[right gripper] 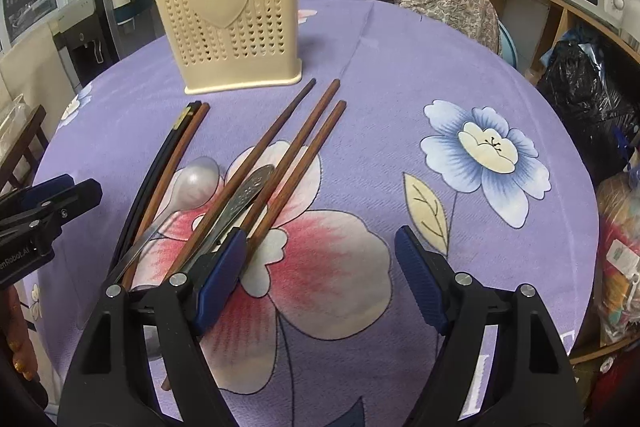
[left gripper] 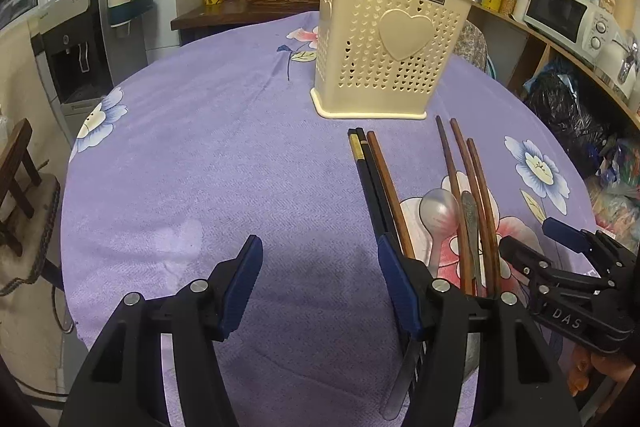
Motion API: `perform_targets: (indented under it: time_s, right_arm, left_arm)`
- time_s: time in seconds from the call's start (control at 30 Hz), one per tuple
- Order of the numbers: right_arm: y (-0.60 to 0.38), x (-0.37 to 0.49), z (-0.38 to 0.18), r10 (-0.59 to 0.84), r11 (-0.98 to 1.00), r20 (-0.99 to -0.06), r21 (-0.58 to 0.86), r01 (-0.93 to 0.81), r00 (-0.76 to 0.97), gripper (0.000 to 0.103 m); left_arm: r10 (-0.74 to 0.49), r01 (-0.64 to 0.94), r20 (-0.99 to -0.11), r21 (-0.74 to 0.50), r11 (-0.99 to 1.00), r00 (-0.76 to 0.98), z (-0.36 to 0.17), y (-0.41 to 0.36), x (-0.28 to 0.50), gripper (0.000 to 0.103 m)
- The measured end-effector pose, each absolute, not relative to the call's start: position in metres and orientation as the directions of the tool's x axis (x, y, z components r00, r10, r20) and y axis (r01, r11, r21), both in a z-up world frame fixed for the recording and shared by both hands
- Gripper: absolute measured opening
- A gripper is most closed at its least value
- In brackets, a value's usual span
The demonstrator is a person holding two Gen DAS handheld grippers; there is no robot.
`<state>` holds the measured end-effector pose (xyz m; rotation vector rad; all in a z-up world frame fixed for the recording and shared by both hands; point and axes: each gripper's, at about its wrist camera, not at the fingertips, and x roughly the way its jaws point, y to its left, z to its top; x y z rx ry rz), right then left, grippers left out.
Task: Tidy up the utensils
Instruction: 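Move the right gripper toward a brown chopstick while the left approaches a black chopstick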
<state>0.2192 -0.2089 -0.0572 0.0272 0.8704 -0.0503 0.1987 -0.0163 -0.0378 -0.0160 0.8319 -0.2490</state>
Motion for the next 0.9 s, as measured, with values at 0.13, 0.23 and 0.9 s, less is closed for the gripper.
perform_targets:
  time_s: [0.13, 0.23, 0.9]
  right_arm:
    - [-0.201, 0.219, -0.059, -0.050, 0.998, -0.771, -0.024, 0.049, 0.635, 0.076]
    - [-0.204, 0.217, -0.058, -0.056, 0.998, -0.783, -0.048, 0.029, 0.620, 0.076]
    - [-0.271, 0.198, -0.054, -0.126, 0.975, -0.765, 0.020, 0.219, 0.632, 0.076]
  left_arm:
    - [-0.226, 0.217, -0.739, -0.110, 0.970, 0.635, -0.040, -0.018, 0.200, 0.060]
    - [-0.224, 0.228, -0.747, -0.099, 0.969, 0.626, -0.044, -0.022, 0.199, 0.060]
    - [-0.180, 0.257, -0.792, -0.031, 0.966, 0.583, -0.049, -0.048, 0.214, 0.051]
